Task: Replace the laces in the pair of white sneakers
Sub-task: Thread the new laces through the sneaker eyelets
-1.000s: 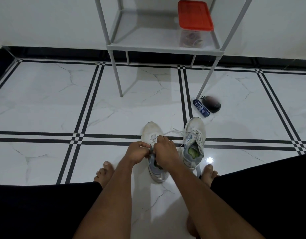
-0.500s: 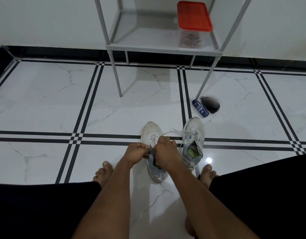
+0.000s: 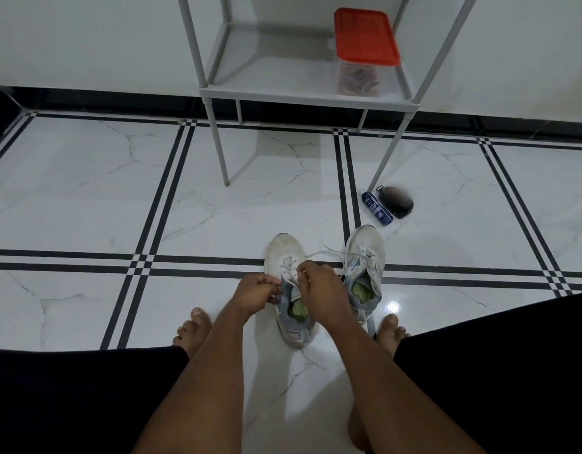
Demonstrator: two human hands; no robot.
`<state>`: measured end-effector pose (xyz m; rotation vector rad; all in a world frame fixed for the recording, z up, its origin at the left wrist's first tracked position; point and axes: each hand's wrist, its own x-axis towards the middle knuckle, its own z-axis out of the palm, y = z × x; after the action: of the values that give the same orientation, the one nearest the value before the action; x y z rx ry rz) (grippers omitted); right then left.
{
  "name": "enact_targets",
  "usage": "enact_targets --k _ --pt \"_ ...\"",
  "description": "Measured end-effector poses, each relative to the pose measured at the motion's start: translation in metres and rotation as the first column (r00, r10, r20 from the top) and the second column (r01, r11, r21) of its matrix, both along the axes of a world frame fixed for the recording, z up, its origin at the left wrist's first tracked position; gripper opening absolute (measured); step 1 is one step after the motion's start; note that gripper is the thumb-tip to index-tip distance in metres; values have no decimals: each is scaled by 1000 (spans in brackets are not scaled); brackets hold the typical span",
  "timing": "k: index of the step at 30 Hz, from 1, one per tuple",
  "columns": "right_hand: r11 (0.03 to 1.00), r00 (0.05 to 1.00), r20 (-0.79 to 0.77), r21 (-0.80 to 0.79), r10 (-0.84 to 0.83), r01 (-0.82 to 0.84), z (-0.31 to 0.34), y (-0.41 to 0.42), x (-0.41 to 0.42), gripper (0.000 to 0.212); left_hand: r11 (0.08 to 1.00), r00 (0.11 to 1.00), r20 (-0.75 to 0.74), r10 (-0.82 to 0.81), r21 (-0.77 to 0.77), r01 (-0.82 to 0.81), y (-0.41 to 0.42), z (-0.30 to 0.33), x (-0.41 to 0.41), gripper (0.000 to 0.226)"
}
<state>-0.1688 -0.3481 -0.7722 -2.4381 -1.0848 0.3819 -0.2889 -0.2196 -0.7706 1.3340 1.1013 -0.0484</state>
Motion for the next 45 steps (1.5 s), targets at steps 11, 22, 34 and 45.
enact_targets --k 11,22,34,45 --pt "982 994 -61 -164 89 -98 6 5 -6 19 1000 1000 -19 -3 -8 3 1 -4 -1 20" --pt "947 955 225 -295 195 -124 5 8 -23 20 999 1000 -4 -10 34 10 3 -13 -1 18" --pt "929 939 232 -329 254 -170 4 17 -20 15 1000 1000 -19 14 1 -14 -1 -28 5 18" --pt "978 958 261 -199 119 -67 -16 7 -19 19 999 1000 1 -14 44 14 -2 -41 5 28"
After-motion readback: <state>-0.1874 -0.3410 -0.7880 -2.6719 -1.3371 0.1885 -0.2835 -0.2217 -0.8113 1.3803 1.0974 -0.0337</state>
